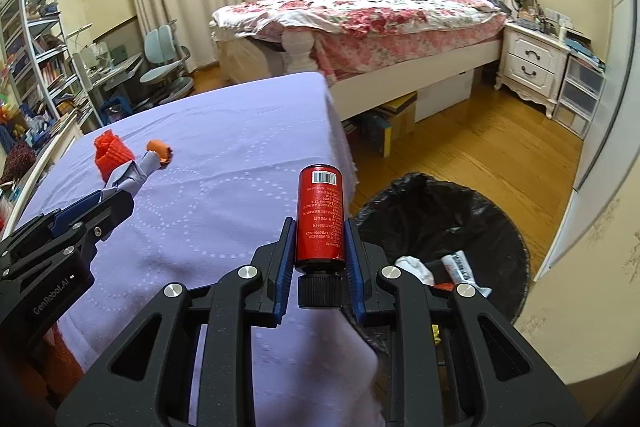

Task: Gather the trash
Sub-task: 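Carry the cloth and red can over the black bin and open both grippers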

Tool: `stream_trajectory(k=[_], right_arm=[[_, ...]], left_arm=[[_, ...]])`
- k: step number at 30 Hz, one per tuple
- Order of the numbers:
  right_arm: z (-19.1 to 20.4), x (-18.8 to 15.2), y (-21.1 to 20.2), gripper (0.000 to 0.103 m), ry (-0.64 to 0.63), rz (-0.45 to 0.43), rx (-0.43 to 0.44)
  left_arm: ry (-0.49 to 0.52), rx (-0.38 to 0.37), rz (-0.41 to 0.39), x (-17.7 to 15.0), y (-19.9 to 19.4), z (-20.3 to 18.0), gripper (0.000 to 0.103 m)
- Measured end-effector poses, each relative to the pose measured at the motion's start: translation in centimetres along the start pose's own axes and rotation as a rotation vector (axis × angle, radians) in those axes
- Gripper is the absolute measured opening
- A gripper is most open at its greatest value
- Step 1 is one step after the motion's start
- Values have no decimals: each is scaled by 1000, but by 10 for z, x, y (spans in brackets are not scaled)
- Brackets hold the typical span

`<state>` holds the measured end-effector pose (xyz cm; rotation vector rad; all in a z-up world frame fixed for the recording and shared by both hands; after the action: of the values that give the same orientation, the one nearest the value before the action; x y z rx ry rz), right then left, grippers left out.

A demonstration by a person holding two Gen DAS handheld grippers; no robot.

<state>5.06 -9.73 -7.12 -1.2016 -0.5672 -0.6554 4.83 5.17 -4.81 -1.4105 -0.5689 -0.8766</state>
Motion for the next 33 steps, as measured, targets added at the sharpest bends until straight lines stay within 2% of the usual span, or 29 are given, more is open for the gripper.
stream_trajectory(k=[15, 33], right_arm=[[-69, 10, -2, 23, 104, -31, -91], [-116, 20, 10, 23, 137, -34, -158]], left_arm=[[88, -86, -6, 17, 26, -67, 41], [172, -139, 31, 29, 64, -118, 41]])
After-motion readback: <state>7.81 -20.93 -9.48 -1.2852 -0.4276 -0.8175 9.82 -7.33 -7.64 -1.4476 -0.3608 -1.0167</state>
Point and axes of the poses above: each gripper's, at about its wrist camera, not at the fingertips, and y roughly the way its jaws point, z to its left, x to its top, the point moved 4 cm from there along y, roughly the way its jaws point, and after that the axes turned 12 degrees about y, right-handed, at the moved point
